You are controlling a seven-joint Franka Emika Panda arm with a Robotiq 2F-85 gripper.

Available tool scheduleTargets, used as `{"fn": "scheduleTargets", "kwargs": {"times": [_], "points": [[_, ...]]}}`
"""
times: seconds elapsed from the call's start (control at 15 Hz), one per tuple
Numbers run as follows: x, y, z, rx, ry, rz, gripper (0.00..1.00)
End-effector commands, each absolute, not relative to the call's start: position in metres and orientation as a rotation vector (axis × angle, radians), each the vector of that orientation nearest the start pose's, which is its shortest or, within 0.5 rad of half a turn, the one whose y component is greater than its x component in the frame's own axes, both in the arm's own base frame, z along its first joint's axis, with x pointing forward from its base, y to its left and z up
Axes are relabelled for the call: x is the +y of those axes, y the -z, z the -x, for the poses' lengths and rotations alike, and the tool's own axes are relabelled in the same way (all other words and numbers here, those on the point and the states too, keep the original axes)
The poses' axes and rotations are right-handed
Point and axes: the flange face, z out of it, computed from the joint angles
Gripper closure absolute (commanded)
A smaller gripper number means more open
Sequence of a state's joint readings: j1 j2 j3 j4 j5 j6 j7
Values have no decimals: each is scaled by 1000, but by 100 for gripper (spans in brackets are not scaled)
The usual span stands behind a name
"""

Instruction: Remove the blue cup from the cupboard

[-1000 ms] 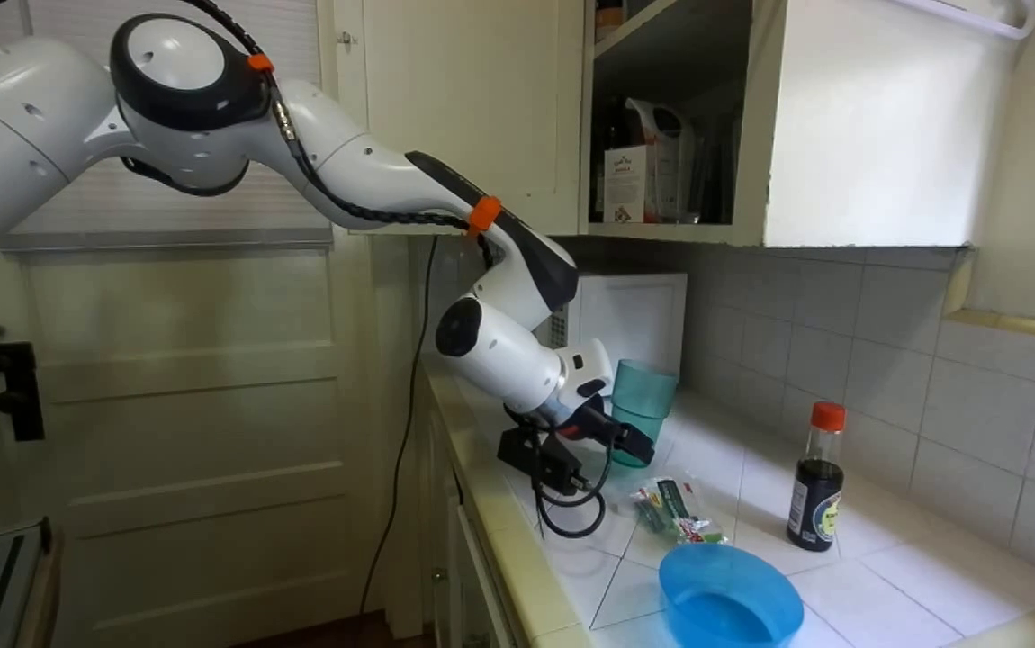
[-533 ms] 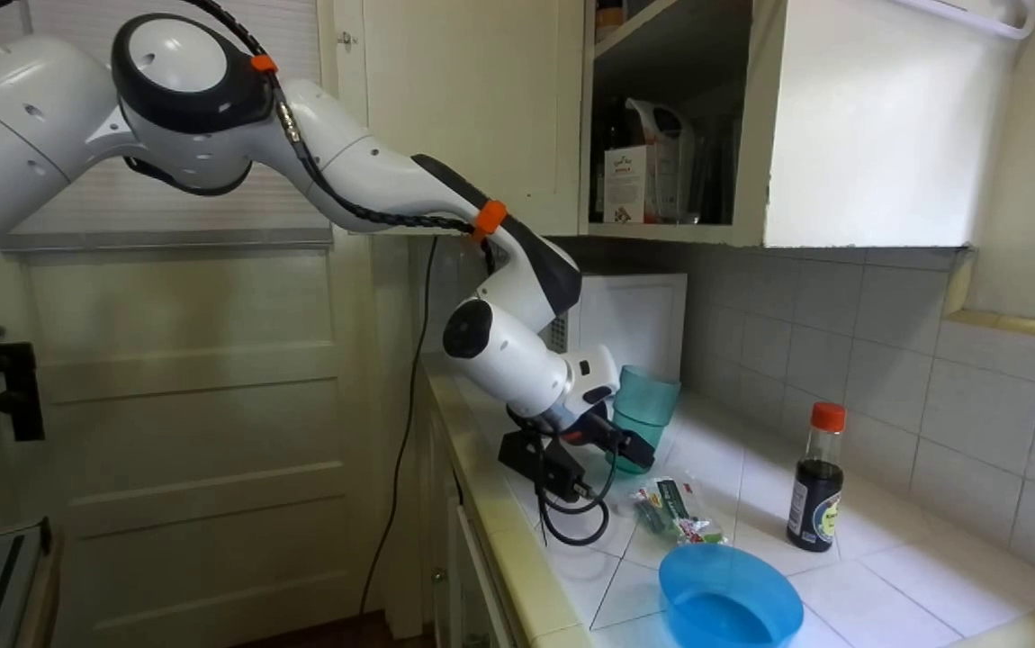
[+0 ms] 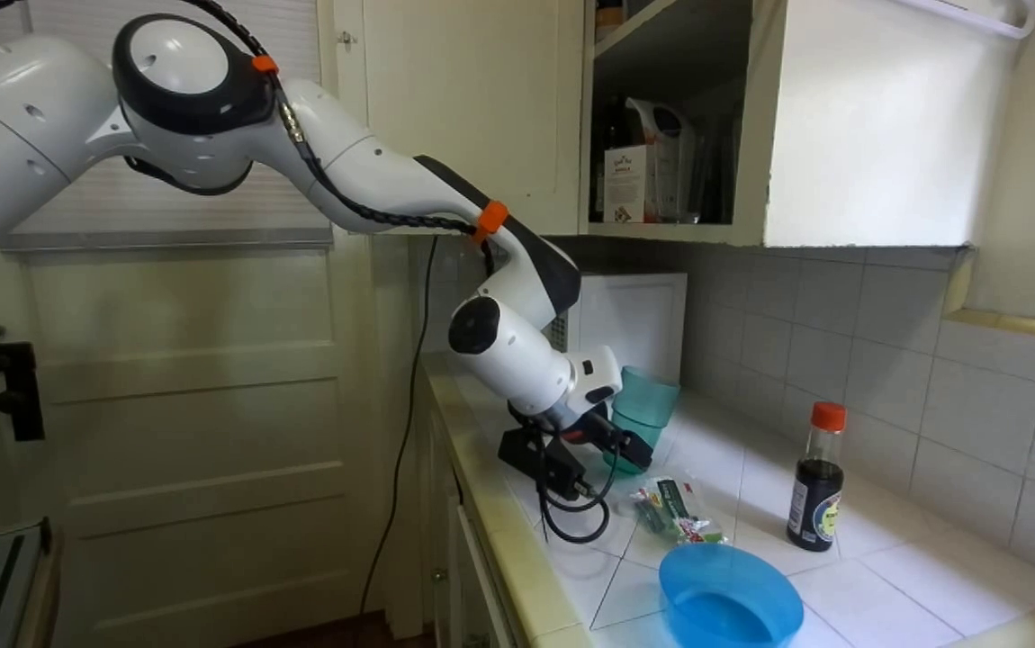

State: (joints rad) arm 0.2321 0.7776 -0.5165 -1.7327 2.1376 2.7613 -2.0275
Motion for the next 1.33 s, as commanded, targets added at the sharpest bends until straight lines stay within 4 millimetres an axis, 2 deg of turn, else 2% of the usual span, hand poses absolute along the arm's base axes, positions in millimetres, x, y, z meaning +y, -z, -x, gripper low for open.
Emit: {"fn": "scheduleTargets", "kwargs": {"times": [0.0,0.33,0.87,1.27], "points": [[-191,-184,-631,-32,1286,2875,47],[-193,-184,-635,-4,1271,2869,47],[-183,-205,-652,205,1489,2971,47],[-184,-193,-661,271,1490,3027,47]]}}
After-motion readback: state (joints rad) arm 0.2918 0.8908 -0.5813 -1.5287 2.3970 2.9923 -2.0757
